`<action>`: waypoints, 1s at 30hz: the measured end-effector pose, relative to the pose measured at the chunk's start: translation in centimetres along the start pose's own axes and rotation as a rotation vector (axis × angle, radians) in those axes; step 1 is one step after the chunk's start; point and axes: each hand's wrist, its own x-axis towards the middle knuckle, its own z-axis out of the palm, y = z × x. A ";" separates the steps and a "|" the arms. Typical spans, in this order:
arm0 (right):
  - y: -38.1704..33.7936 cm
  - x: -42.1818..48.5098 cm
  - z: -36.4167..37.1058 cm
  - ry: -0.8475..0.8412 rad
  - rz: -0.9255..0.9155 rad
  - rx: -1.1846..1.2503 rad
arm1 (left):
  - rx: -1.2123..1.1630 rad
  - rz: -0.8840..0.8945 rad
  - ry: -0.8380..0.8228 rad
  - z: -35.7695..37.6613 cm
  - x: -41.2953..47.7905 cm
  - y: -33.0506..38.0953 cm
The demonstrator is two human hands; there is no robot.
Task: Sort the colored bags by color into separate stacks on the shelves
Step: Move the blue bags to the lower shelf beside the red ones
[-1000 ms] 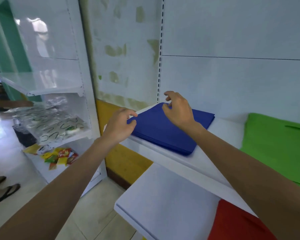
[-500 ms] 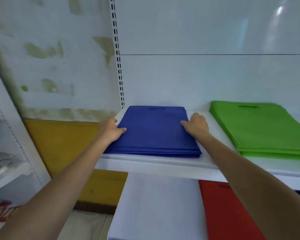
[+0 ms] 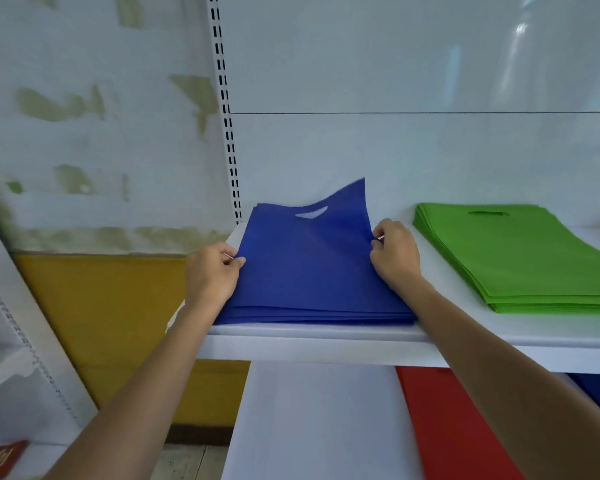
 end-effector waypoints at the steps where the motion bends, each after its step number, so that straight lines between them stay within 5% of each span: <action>1: -0.1 -0.1 0.0 0.003 -0.012 0.014 | 0.007 0.025 0.027 -0.1 -0.2 0.2; 7: -1.6 -1.6 -1.7 0.009 -0.246 0.134 | 0.151 0.270 0.144 -0.2 -0.8 0.5; 11: -2.5 -1.6 -4.7 0.154 -0.433 0.084 | 0.110 0.359 0.158 -0.9 -1.5 1.3; 19: 6.1 -3.0 -17.1 0.393 -0.282 0.017 | -0.125 0.455 -0.002 3.3 -5.9 11.4; 30: 28.8 -15.7 -40.0 0.522 0.146 -0.282 | -0.377 0.708 -0.388 20.8 -24.9 31.8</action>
